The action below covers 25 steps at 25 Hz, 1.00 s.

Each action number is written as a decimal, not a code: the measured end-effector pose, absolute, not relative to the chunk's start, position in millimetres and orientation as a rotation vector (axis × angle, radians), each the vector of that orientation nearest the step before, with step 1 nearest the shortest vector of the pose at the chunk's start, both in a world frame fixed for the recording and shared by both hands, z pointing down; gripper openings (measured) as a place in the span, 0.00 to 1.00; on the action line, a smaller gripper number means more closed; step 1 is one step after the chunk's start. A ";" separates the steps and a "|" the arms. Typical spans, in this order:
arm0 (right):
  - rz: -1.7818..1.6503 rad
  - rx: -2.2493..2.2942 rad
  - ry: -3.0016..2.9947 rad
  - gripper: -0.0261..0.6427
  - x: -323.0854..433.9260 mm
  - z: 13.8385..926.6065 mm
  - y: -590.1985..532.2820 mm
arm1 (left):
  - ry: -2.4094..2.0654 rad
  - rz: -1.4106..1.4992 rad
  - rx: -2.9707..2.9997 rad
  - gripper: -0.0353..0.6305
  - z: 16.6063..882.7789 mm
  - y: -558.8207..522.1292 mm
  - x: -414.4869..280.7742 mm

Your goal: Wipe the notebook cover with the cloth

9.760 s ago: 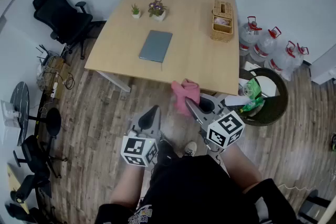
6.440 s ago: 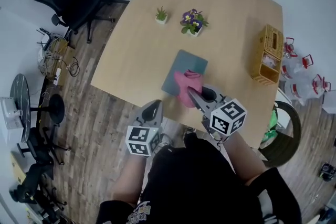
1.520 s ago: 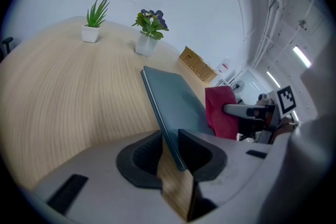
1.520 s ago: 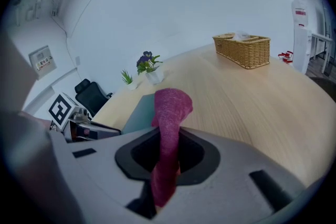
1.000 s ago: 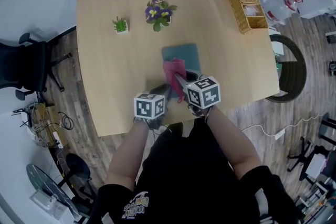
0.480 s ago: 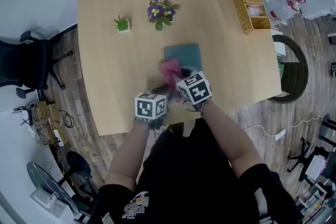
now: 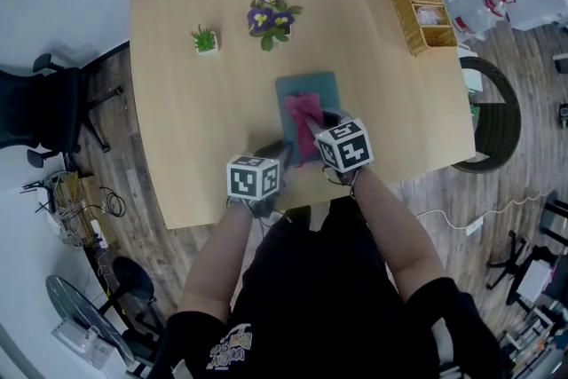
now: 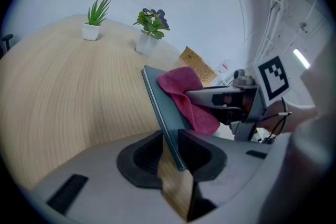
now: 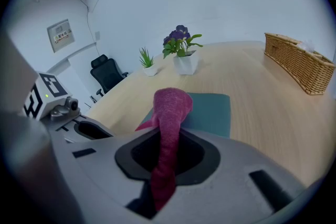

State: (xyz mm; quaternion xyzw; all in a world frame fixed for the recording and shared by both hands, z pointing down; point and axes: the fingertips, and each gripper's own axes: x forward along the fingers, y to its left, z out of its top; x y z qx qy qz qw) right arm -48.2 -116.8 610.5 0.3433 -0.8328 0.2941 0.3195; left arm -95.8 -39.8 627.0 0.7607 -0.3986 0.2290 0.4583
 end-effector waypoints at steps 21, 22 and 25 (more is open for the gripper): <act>0.916 1.161 -2.102 0.14 46.1 611.7 -123.2 | -0.979 0.562 1.873 0.18 627.0 -39.5 -95.3; 0.918 1.171 -2.092 0.14 49.9 612.5 -123.5 | -0.979 0.562 1.873 0.18 627.2 -39.5 -95.2; 0.933 1.206 -2.072 0.14 60.8 612.4 -124.0 | -0.977 0.562 1.869 0.18 627.5 -38.2 -95.1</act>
